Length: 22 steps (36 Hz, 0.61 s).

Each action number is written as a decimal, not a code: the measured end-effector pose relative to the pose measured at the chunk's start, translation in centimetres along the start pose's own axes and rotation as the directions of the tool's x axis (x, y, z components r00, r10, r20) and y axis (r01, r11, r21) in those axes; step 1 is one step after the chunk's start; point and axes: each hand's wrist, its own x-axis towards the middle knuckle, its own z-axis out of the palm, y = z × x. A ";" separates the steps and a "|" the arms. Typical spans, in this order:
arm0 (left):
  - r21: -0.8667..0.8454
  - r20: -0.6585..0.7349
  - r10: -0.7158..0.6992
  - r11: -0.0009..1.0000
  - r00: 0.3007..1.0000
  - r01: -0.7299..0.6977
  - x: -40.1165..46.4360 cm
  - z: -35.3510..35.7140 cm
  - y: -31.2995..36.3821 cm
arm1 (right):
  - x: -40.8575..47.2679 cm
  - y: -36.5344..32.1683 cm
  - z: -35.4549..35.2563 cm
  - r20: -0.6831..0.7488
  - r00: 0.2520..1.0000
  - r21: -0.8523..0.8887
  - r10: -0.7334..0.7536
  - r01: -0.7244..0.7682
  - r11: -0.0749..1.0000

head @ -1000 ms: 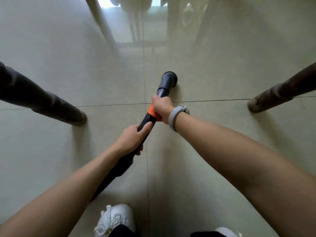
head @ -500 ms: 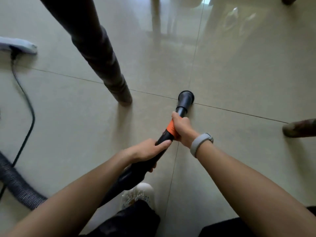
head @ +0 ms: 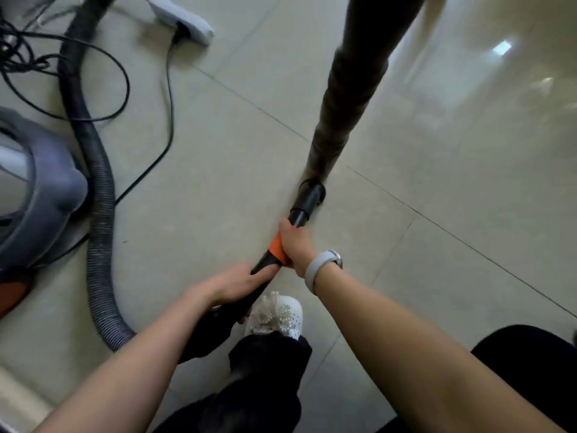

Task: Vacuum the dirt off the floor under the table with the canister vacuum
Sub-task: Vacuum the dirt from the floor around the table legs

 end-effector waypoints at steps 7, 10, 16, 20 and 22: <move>-0.215 -0.235 -0.014 0.976 0.972 -0.038 -1.5 0.2 -5.6 | -0.3 1.5 6.3 0.105 0.993 -0.124 -0.045 0.058 0.991; -0.237 -0.369 -0.010 0.968 0.929 -0.083 -1.9 0.6 -6.7 | -0.2 1.6 7.5 0.130 0.991 -0.176 -0.037 0.060 0.983; -0.208 -0.485 -0.008 0.972 0.875 -0.106 -2.3 1.6 -7.3 | -0.2 1.4 7.4 0.129 0.991 -0.225 -0.020 0.049 0.973; -0.171 -0.508 -0.020 0.982 0.861 -0.078 -4.4 1.3 -6.2 | -1.6 0.5 6.9 0.108 0.994 -0.243 0.001 0.025 0.970; -0.167 -0.515 -0.026 0.983 0.857 -0.071 -6.1 0.9 -5.8 | -3.2 -0.3 7.0 0.107 0.994 -0.259 0.023 0.006 0.966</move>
